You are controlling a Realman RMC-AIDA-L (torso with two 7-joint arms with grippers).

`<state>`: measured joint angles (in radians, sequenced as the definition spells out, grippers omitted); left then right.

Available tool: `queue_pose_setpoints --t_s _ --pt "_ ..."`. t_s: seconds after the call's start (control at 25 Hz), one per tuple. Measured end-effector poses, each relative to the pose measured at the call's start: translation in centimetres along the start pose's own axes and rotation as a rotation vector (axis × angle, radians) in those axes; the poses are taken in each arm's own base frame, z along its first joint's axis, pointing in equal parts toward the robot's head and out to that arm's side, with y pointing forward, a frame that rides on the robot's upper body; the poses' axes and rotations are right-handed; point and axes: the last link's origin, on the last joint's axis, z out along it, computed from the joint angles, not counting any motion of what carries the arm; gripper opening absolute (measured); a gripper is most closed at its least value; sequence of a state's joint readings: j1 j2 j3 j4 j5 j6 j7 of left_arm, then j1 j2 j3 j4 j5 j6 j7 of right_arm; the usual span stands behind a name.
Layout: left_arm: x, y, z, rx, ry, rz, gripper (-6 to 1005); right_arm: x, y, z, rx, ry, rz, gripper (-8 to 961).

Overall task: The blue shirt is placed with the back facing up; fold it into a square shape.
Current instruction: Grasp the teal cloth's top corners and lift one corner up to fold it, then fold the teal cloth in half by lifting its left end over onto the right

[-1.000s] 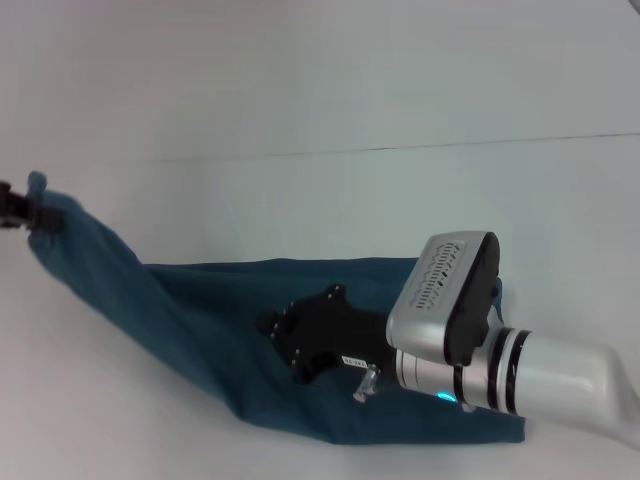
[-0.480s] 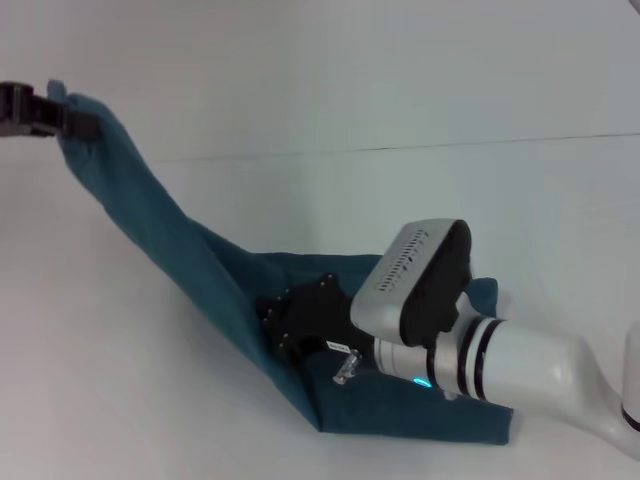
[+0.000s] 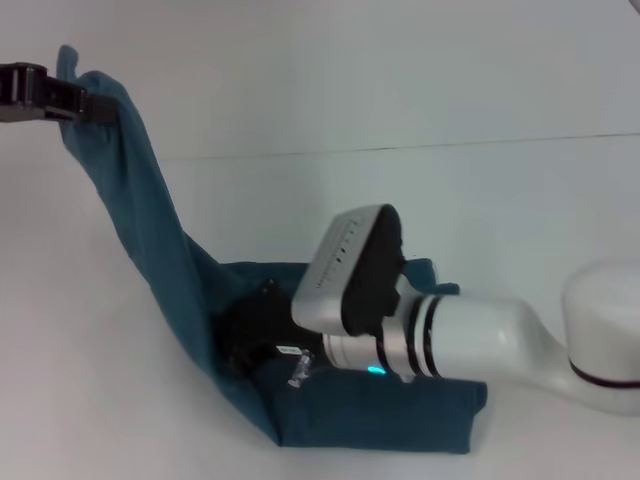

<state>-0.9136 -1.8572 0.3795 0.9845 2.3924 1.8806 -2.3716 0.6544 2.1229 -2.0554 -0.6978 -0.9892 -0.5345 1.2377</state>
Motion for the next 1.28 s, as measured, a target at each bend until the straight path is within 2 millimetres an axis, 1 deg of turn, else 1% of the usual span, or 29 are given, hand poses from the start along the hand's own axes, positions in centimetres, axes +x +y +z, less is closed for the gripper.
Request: queue_pose_setpoints --t_s 0.12,0.24,0.32,0.4,0.48,0.56,0.72,0.76,0.84,0.92,1.04,1.12,1.28 --pt "-0.1 0.1 -0.1 -0.014 0.004 0.003 176 -0.6 0.0 0.6 -0.043 0.009 -0.002 0" --pt "-0.3 0.0 -0.1 -0.013 -0.002 0.003 179 -0.7 0.0 0.6 -0.059 0.009 0.009 0" --pt "-0.5 -0.1 0.1 -0.01 -0.009 0.008 181 -0.4 -0.4 0.1 -0.045 -0.006 0.048 0" --pt "-0.6 -0.1 0.3 -0.009 -0.015 0.016 183 0.0 -1.3 -1.1 -0.017 -0.043 0.121 0" --pt "-0.7 0.0 0.7 -0.013 -0.028 0.024 185 0.6 -3.0 -3.1 0.03 -0.112 0.221 0" --pt "-0.7 0.2 1.2 -0.017 -0.04 0.032 187 1.4 -4.7 -5.5 0.088 -0.184 0.31 0" --pt "-0.5 0.8 2.3 -0.032 -0.066 0.06 191 3.8 -8.0 -11.8 0.235 -0.332 0.47 0" --pt "-0.2 1.4 2.8 -0.05 -0.07 0.077 192 4.5 -8.8 -13.4 0.275 -0.357 0.509 0" --pt "-0.1 1.7 3.1 -0.062 -0.073 0.086 194 5.7 -10.0 -16.3 0.339 -0.394 0.573 0" --pt "0.1 2.3 3.6 -0.085 -0.078 0.106 196 6.7 -10.7 -18.6 0.384 -0.419 0.614 0" --pt "0.2 3.5 5.0 -0.13 -0.099 0.137 199 7.7 -11.4 -21.4 0.433 -0.451 0.654 0" --pt "-0.1 4.3 5.9 -0.157 -0.118 0.154 201 8.1 -11.7 -22.9 0.46 -0.474 0.668 0" --pt "-1.9 6.3 8.8 -0.207 -0.16 0.203 205 8.6 -11.8 -24.6 0.483 -0.494 0.682 0"
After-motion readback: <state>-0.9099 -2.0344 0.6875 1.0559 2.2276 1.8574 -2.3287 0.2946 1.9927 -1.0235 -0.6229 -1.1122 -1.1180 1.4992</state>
